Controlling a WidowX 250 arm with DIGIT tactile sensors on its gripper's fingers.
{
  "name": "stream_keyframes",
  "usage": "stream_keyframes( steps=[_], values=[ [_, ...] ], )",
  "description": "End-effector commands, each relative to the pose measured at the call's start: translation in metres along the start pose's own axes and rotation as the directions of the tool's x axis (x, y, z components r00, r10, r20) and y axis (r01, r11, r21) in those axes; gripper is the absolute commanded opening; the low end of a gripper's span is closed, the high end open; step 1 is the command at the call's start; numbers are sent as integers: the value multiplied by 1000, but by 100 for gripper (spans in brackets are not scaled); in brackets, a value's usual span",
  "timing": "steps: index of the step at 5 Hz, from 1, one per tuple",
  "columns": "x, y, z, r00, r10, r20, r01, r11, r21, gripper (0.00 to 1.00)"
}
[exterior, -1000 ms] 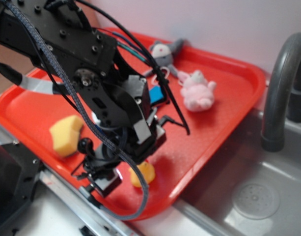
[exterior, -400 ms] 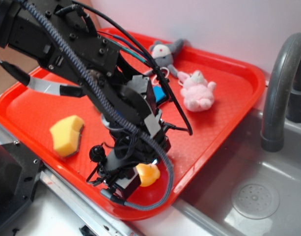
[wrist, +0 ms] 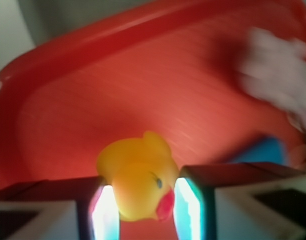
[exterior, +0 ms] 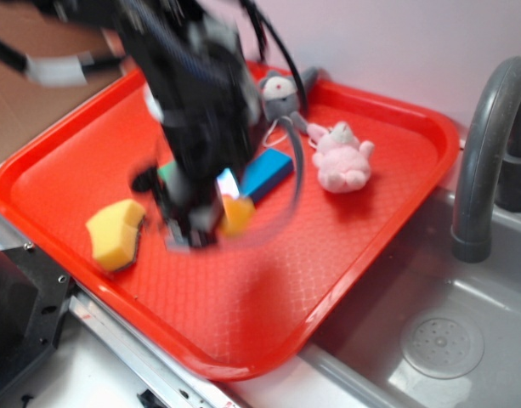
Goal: Grab the yellow duck.
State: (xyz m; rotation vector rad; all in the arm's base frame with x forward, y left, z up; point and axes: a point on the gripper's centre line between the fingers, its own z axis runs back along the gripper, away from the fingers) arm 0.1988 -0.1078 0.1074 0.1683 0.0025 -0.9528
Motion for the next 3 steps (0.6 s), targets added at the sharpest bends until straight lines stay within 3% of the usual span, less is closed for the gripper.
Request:
stream_keyframes(
  steps=[1,2,3],
  values=[
    [-57,49,102,867,497,-29,-497,867,-25,0],
    [-63,41,124,718,693,-66,-695,719,-8,0],
    [-56,35,120,553,827,-95,-833,551,-51,0]
  ],
)
